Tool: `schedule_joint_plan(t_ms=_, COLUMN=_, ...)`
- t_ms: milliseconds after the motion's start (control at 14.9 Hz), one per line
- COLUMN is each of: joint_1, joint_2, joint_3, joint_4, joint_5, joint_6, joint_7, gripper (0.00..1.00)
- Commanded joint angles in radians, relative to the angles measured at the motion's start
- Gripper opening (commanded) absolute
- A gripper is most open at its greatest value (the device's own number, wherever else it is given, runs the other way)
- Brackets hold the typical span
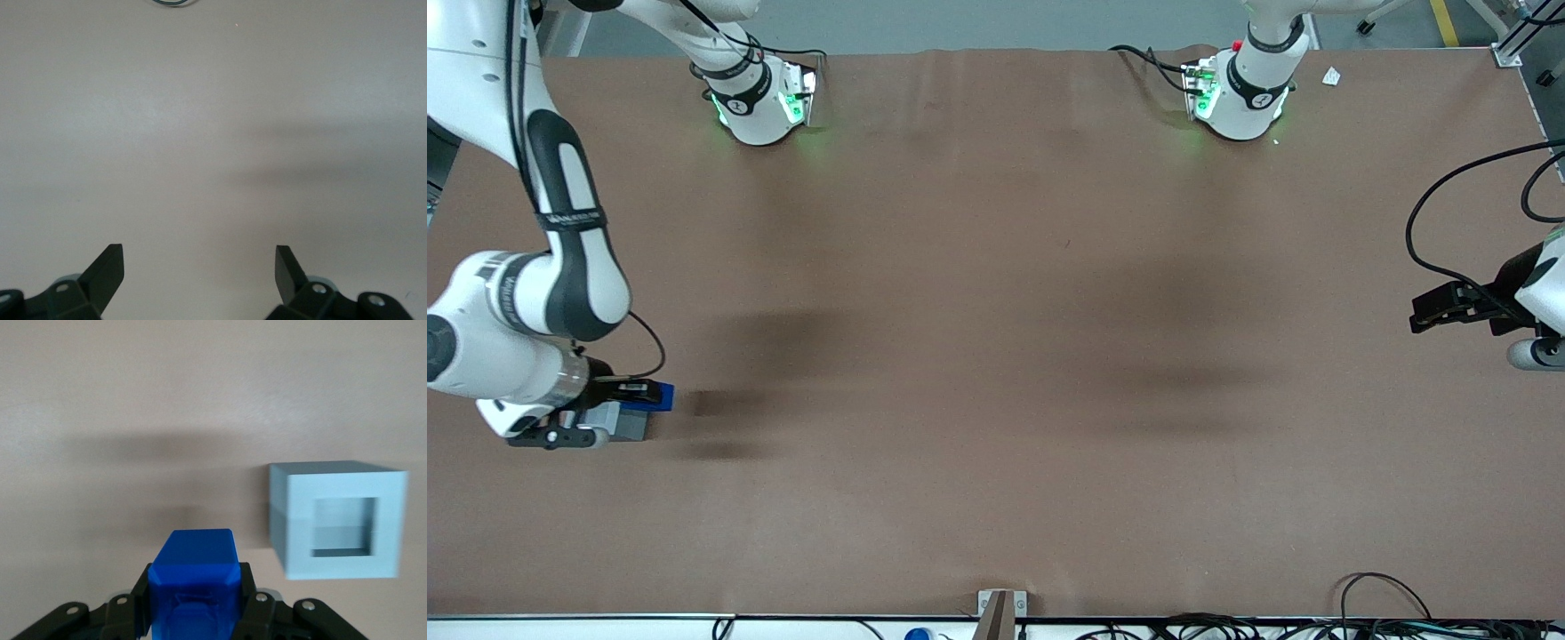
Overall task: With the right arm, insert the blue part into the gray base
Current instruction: 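Carry the blue cube over the gray base's square hole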
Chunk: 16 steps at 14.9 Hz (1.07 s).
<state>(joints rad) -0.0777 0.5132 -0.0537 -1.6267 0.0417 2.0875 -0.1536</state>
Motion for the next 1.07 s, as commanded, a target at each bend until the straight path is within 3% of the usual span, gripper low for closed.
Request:
schedule_joint_plan(t_ms=0, joint_1=-0.059, joint_2=0.002, joint_3=0.009, joint_4=0.007, joint_5=0.021, joint_6=-0.003, joint_7=-0.117, gripper=0.00)
schedule_joint_plan(t_ms=268, joint_1=-0.117, joint_2=0.019, joint_3=0.009, joint_4=0.050, joint_5=0.018, joint_6=-0.004, joint_7=-0.231, gripper=0.00)
schedule_joint_plan(t_ms=1007, joint_1=-0.145, joint_2=0.116, joint_3=0.011, joint_4=0.140, joint_5=0.023, joint_6=-0.003, joint_7=-0.221, gripper=0.00)
